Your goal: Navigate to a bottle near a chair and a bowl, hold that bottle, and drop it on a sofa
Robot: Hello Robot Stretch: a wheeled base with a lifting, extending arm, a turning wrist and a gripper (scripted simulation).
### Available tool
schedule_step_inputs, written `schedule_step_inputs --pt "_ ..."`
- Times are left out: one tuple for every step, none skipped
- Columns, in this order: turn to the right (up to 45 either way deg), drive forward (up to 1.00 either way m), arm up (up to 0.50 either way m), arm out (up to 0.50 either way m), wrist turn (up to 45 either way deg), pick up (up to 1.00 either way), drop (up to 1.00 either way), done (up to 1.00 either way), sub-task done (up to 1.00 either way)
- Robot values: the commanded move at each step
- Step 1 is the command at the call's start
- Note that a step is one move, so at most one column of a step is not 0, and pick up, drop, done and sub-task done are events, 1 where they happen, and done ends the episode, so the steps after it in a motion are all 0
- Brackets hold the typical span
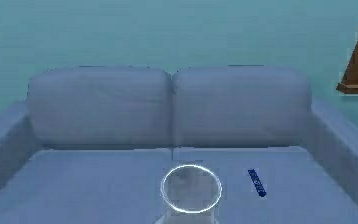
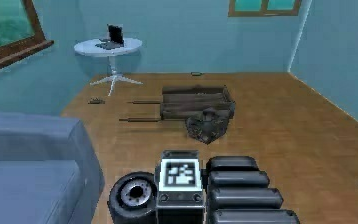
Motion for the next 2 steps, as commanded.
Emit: schedule_step_inputs --pt "-45.0 0.00 0.00 0.00 0.0 0.00 0.00 0.00 0.00" --pt "-45.0 0.00 0.00 0.00 0.0 0.00 0.00 0.00 0.00"
